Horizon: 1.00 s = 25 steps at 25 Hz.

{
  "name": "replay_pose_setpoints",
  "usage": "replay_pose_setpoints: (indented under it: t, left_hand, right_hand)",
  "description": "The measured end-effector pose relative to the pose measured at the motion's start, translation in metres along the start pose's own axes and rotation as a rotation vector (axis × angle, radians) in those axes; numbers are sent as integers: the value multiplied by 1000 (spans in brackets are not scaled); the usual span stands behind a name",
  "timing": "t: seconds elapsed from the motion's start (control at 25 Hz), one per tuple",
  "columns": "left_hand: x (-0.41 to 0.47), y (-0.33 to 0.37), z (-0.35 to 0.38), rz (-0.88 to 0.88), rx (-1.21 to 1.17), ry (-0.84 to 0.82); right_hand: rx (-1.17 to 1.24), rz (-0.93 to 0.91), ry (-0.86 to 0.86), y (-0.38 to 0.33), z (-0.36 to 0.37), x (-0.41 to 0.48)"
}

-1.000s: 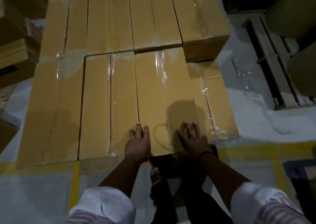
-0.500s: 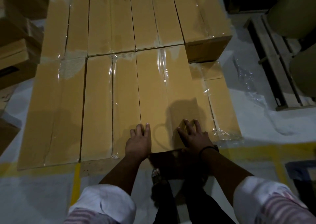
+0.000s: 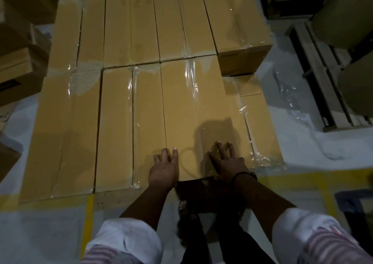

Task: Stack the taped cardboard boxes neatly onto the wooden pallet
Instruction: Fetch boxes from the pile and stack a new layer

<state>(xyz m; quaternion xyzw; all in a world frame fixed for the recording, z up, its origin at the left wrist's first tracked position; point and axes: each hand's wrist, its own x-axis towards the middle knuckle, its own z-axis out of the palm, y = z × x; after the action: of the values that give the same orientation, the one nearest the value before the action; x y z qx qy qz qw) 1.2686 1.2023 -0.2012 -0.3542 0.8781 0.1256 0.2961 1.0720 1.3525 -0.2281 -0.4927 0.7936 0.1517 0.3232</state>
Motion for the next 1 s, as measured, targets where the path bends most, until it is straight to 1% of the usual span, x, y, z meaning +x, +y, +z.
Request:
replay_pose_setpoints:
  t: [0.12,0.24,0.32,0.44,0.56,0.64,0.8,0.92,1.0]
  left_hand:
    - [-8,4,-10,10,21,-38]
    - [-28,4,-40,68,15,-73]
    - [-48,3,-57,106,-39,-27]
    - [-84,-1,-62,127,-132,29]
    - [-116,-2,-52,149,-212,-4]
    - [-138,3,-45,104,-254,-6]
    - [-170,10,-38,37,-272,78]
    - [-192,0,-47,-49,-412,171]
    - [-212,-8,-50,-154,-495,243]
  right_hand:
    - [66,20,-89,-7,-23,-3]
    - [118,17,-106,-15,-56,-26]
    - [128,38,-47,-26,-78,-49]
    - [124,33,68,-42,-98,-82]
    - [120,7,120,-55,-106,-109]
    - [112,-45,118,-67,-104,-121]
    - [83,-168,148,-88,-103,-143]
    - [54,-276,193,-96,-111,-157]
    - [55,-314,207,-104,-119,-165]
